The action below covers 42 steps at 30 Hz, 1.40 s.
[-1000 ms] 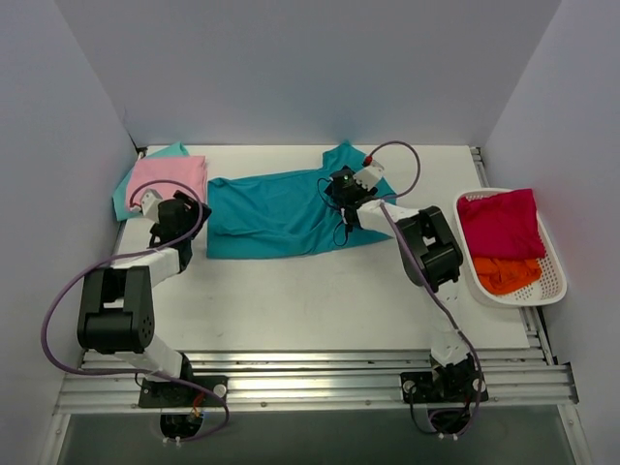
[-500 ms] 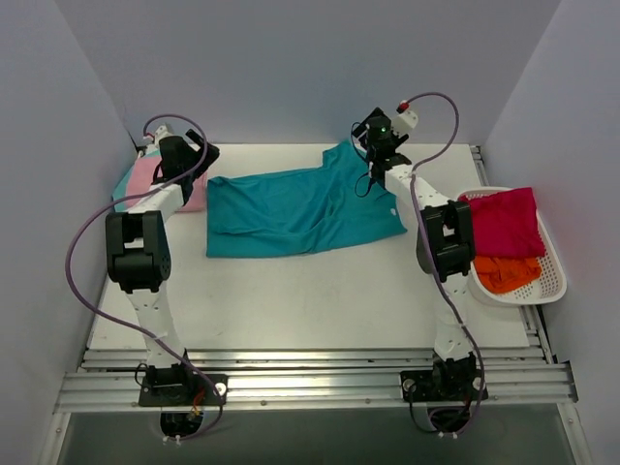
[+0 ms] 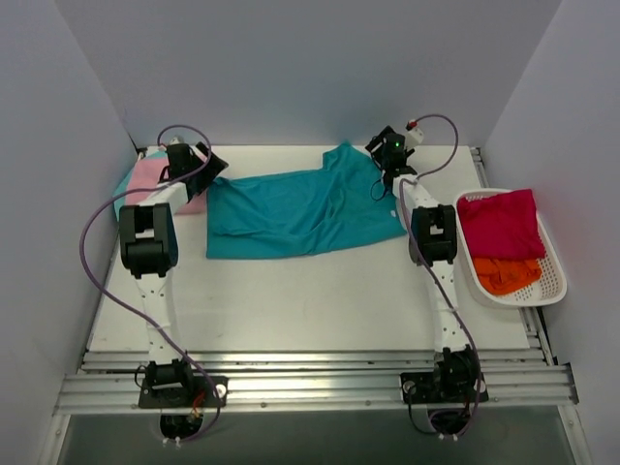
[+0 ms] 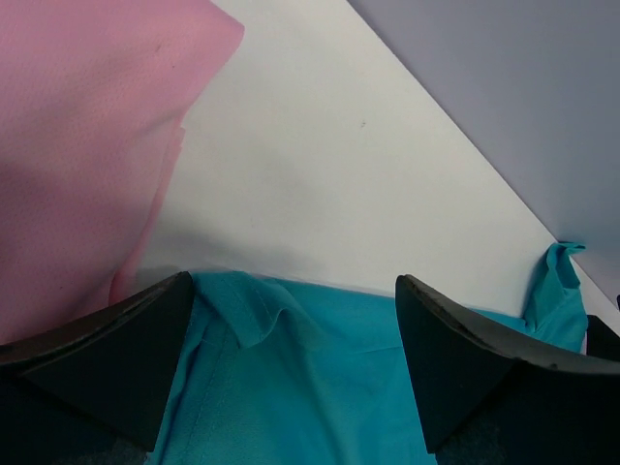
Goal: Fold and stack the t-shirts
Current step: Fold the tshirt
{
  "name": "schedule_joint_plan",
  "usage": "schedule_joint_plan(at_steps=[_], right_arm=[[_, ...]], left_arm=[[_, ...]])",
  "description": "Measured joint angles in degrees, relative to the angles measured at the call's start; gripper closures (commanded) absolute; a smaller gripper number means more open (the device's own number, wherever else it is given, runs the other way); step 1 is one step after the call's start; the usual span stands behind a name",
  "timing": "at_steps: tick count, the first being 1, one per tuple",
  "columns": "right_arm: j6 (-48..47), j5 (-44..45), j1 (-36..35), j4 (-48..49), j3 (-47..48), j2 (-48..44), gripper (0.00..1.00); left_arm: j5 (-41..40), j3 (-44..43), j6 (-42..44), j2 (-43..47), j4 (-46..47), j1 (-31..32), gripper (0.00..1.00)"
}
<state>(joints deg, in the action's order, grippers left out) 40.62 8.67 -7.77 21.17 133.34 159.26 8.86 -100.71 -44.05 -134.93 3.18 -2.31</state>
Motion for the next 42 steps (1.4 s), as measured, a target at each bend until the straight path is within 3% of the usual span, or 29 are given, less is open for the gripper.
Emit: schedule_joint_plan(at_steps=[12,15,18,19,20,24,28,34,35,37,38,42], right_arm=[[-0.7,-2.6,-4.8,-0.8,2.1,0.5,0.34],[-1.2,-2.9,-6.5,-0.8,4.0,1.6,0.38],[-1.6,-3.2,-8.0,-1.1,4.1,2.2,0.51],[-1.7,-3.3,-8.2,-1.1,4.1,2.4,0.59],[-1.8,-3.4,-8.3,-1.1,4.1,2.6,0.73],[-2.1,-3.5,-7.7,-2.1,4.1,2.8,1.00],[-2.2,-3.5,-6.8,-1.8,3.8,2.8,1.00],[-2.6,-3.6,-5.3,-0.3,1.8,2.8,1.00],[-2.6,-3.6,-5.0,0.2,1.4,2.7,1.00],[-2.6,-3.6,-4.7,1.4,0.9,2.7,1.00],[-2.6,-3.6,-4.6,1.7,0.7,2.7,1.00],[-2.5,-3.8,-4.2,2.5,0.2,2.6,1.00]], left_arm=[[2.0,0.2,-1.4,0.0,2.6,0.0,0.06],[2.4,1.6,-1.8,0.0,3.7,0.0,0.06],[2.8,2.9,-1.9,0.0,4.6,0.0,0.06],[3.0,3.0,-1.9,0.0,4.8,0.0,0.06],[3.0,3.0,-1.9,0.0,5.0,0.0,0.06],[3.3,3.0,-1.7,0.0,5.0,0.0,0.06],[3.3,3.0,-1.3,0.0,5.0,0.0,0.04],[3.3,3.0,-0.3,0.0,4.8,0.0,0.46],[3.3,3.0,-0.2,0.0,4.8,0.0,0.62],[3.4,3.0,-0.2,0.0,4.7,0.0,0.79],[3.3,3.0,0.0,0.0,4.7,0.0,0.96],[3.3,2.9,0.5,0.0,4.1,0.0,0.98]])
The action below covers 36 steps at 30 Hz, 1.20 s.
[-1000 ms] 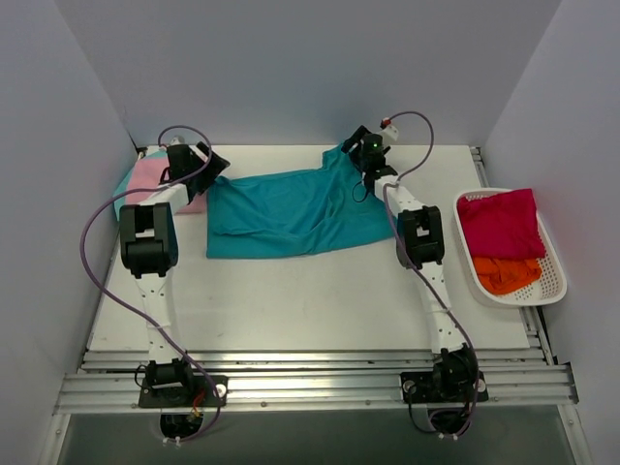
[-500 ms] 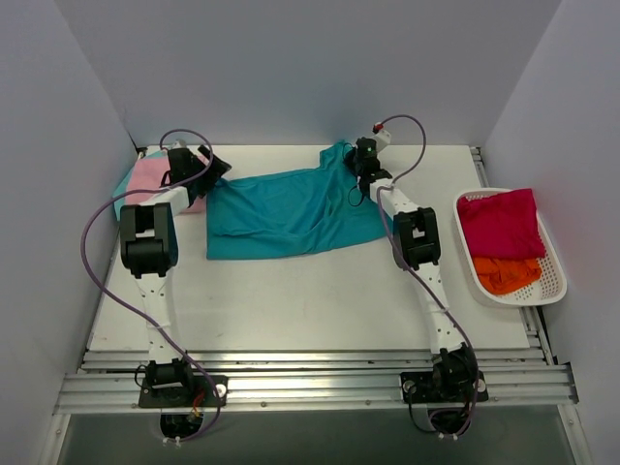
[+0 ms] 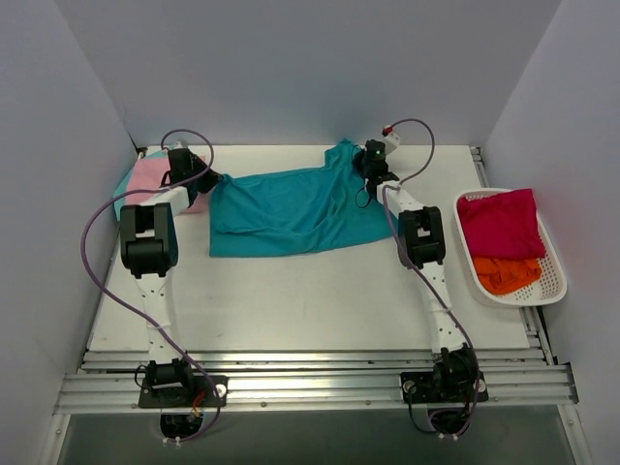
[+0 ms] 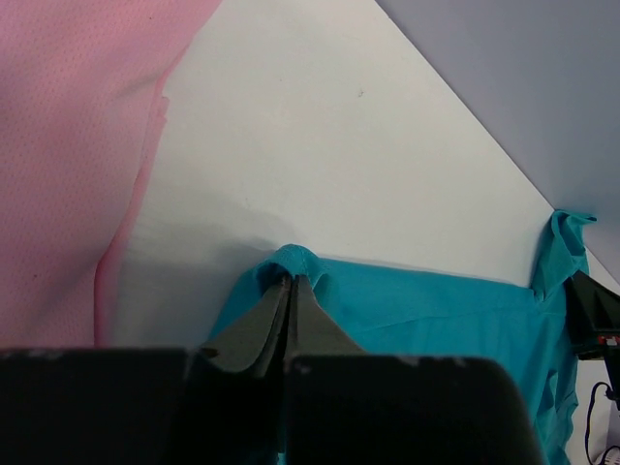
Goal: Fold and stack the t-shirts
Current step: Fold the tshirt
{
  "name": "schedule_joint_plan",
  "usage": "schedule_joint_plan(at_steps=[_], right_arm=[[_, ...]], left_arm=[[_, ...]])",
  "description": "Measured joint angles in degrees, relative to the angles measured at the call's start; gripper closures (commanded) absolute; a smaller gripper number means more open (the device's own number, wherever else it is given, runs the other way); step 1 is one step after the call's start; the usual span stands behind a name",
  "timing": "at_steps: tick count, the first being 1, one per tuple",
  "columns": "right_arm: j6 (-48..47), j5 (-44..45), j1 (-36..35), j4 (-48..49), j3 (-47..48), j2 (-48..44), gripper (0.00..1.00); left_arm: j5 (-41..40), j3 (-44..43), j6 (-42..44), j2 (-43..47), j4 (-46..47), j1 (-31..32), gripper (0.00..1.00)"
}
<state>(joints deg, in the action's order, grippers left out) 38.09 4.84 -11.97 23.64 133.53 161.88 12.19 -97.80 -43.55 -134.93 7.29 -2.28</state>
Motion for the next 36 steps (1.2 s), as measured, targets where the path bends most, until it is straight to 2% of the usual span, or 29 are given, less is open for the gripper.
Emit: schedule_joint_plan(at_steps=[5,14,19,27,28,29,30,33,36], right_arm=[[0.3,-0.4,0.6,2.0,-2.6,-1.1,1.00],[0.3,-0.4,1.6,3.4,-13.4,-8.3,1.00],[-0.2,-0.2,1.9,4.3,-18.6,-13.9,1.00],[-0.5,-0.1,1.9,6.4,-21.7,-21.1,1.00],[-0.6,-0.1,1.9,6.6,-21.8,-21.4,0.91],[-0.6,-0.1,1.9,6.6,-21.7,-21.6,0.74],[-0.6,0.0,1.9,6.4,-21.5,-21.6,0.45],[-2.1,0.5,1.9,4.2,-17.7,-19.7,0.22],[-3.8,1.2,2.3,3.0,-9.0,-14.1,0.21]], left_arm=[[-0.4,-0.1,0.6,0.0,-0.4,0.1,0.98],[-1.2,0.2,1.3,0.7,-0.8,0.3,0.98],[-1.5,1.3,2.3,3.6,-1.0,0.2,0.98],[-1.4,4.6,2.5,10.5,-0.5,0.0,0.98],[-1.4,5.0,2.5,10.9,-0.5,-0.1,0.98],[-1.4,5.7,2.5,11.5,-0.1,-0.1,0.98],[-1.4,6.5,2.5,12.0,-0.1,-0.1,0.98],[-1.2,7.7,2.5,12.3,0.0,-0.2,0.98],[-0.9,9.2,2.5,12.3,0.4,-0.2,0.98]])
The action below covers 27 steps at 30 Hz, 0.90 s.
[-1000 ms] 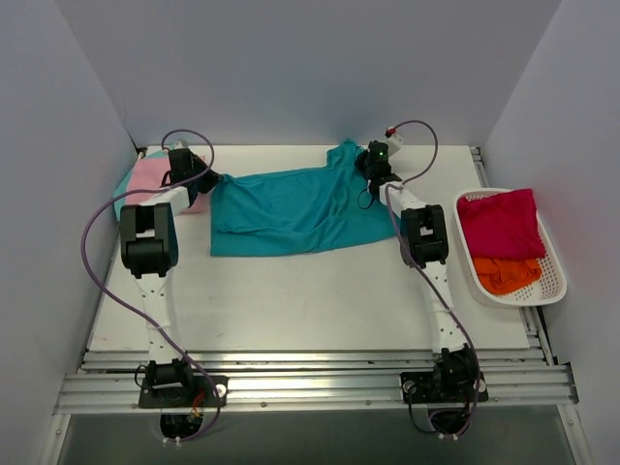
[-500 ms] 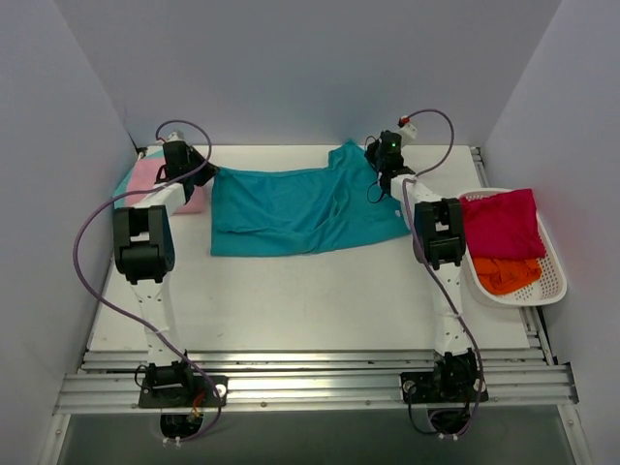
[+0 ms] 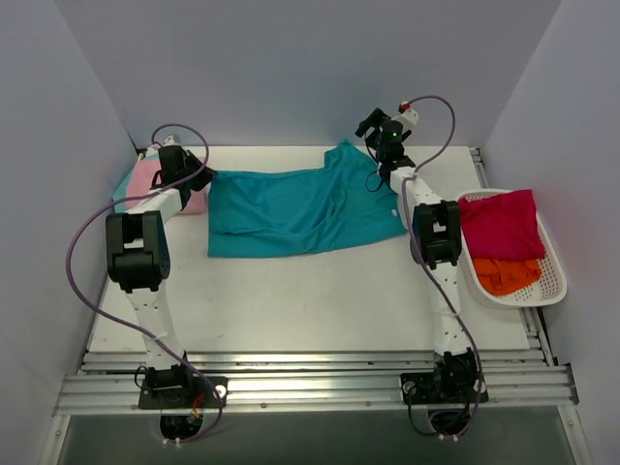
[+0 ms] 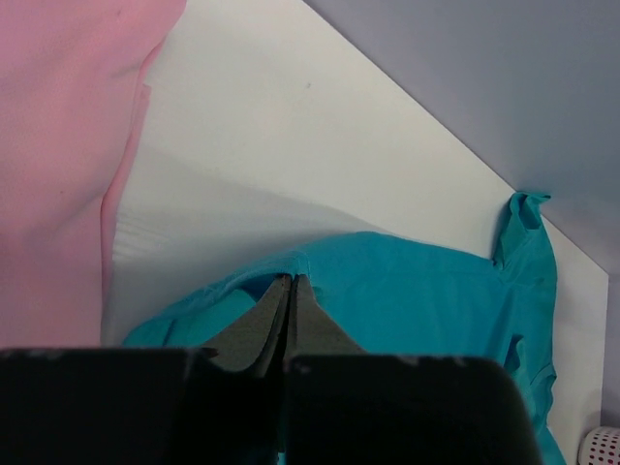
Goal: Fold and stack the t-shirts
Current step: Fold the tshirt
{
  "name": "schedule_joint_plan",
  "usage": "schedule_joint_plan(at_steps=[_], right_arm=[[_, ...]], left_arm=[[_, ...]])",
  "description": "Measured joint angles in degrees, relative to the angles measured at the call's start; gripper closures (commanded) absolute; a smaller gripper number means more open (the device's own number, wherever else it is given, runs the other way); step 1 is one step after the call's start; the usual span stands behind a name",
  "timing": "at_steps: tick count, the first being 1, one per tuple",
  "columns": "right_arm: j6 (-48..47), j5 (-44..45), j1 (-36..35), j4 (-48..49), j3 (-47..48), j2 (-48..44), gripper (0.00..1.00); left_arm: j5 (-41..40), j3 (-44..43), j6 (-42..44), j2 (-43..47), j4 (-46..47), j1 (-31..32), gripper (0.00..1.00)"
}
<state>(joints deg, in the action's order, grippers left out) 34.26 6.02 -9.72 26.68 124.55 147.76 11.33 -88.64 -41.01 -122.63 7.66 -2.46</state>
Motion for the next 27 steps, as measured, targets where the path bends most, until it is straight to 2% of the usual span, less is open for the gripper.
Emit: schedule_joint_plan(at_steps=[3,5,9,13,24,27], right_arm=[[-0.2,-0.1,0.4,-1.2,7.6,6.0,0.21],[-0.2,-0.2,0.8,-1.7,9.3,8.8,0.21],[0.3,-0.9,1.2,-3.2,8.2,11.9,0.23],[0.4,-1.1,1.4,0.8,4.3,10.8,0.23],[1.5,-2.1,1.0,0.4,4.1,10.7,0.45],[1.6,-2.4,0.2,-0.6,5.0,11.2,0.49]], left_arm=[[0.3,1.5,0.0,0.0,0.1,0.0,0.98],[0.5,1.8,0.0,0.0,0.1,0.0,0.98],[0.9,1.8,0.0,0.0,0.5,0.0,0.98],[1.0,1.8,0.0,0.0,0.9,0.0,0.98],[1.4,3.2,-0.1,0.0,2.0,0.0,0.98],[1.6,3.4,0.0,0.0,2.0,0.0,0.98]])
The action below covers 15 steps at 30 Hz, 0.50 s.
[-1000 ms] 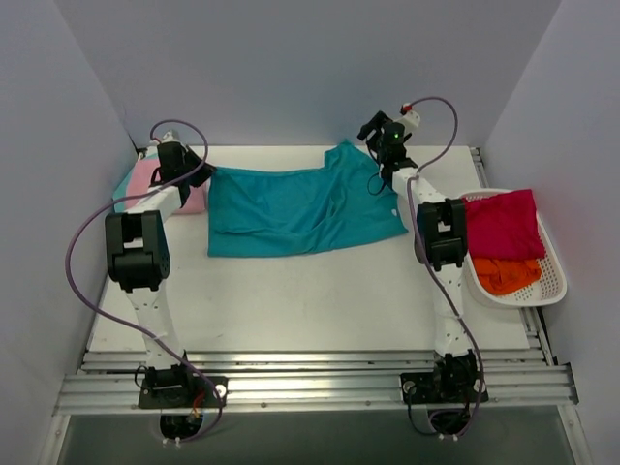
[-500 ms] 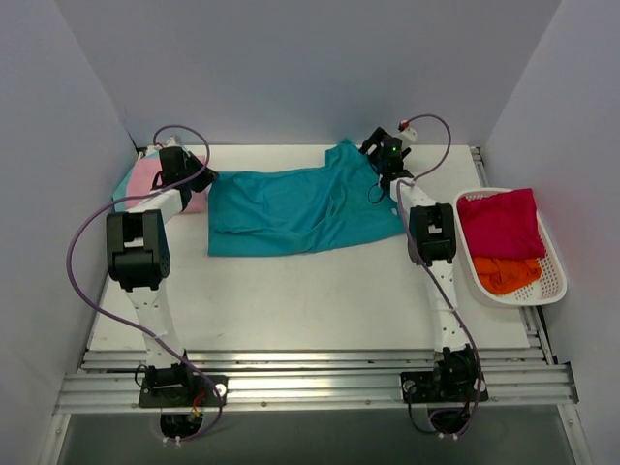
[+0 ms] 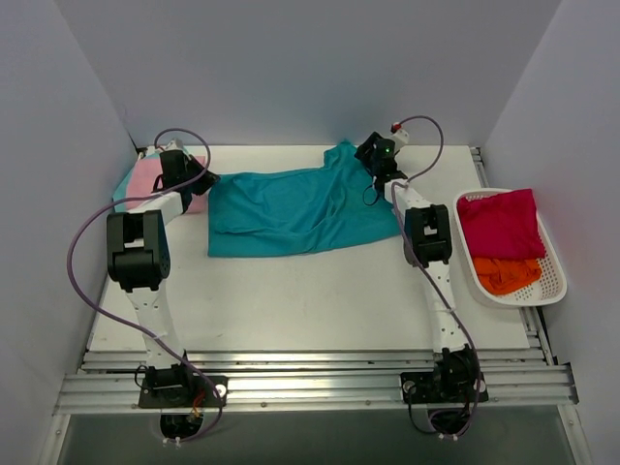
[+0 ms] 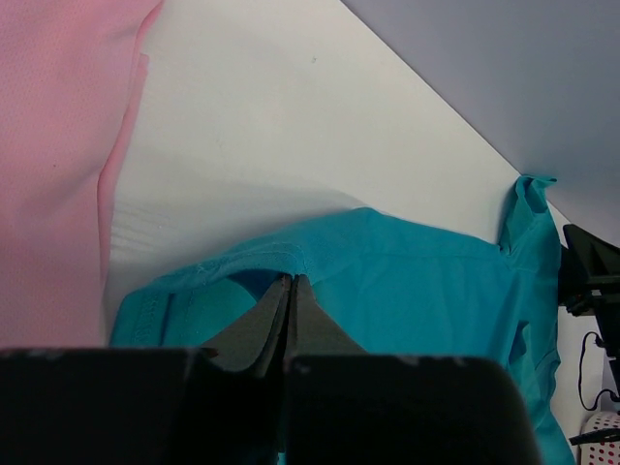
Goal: Fold and stack the t-shirts
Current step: Fold the tshirt
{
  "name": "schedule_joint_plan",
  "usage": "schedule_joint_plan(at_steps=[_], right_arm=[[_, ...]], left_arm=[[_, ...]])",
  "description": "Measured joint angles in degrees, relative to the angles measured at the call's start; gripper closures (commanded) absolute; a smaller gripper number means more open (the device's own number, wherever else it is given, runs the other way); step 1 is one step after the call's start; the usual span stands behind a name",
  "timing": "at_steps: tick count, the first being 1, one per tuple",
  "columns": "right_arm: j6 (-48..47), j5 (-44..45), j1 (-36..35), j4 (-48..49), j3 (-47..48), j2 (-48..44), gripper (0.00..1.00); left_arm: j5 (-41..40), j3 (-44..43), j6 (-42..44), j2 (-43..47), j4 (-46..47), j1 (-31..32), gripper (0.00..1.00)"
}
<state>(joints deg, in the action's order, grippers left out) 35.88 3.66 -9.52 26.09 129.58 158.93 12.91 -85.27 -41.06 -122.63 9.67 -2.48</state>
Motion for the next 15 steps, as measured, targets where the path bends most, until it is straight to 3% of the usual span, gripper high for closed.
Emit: schedule_joint_plan(at_steps=[5,7,8,10,11,15], right_arm=[[0.0,-0.2,-1.6,-0.2,1.7,1.1,0.52],[0.0,-0.3,-1.9,-0.2,1.9,1.2,0.61],[-0.1,-0.3,-2.1,-0.5,1.9,1.3,0.74],[-0.2,-0.7,-2.3,-1.0,1.9,1.3,0.86],[-0.2,-0.8,-2.4,-1.3,1.9,1.3,1.00],[-0.2,-1.1,-2.2,-1.7,1.8,1.7,1.00]], left_arm=[[0.2,0.1,0.0,0.0,0.4,-0.1,0.98],[0.5,0.1,0.0,0.0,0.5,-0.2,0.98],[0.6,0.1,0.0,0.0,0.6,-0.3,0.98],[0.8,0.1,-0.1,0.0,0.8,-0.4,0.98],[0.9,0.1,-0.1,-0.1,0.9,-0.5,0.98],[1.1,0.3,-0.2,-0.1,1.5,-0.6,0.98]])
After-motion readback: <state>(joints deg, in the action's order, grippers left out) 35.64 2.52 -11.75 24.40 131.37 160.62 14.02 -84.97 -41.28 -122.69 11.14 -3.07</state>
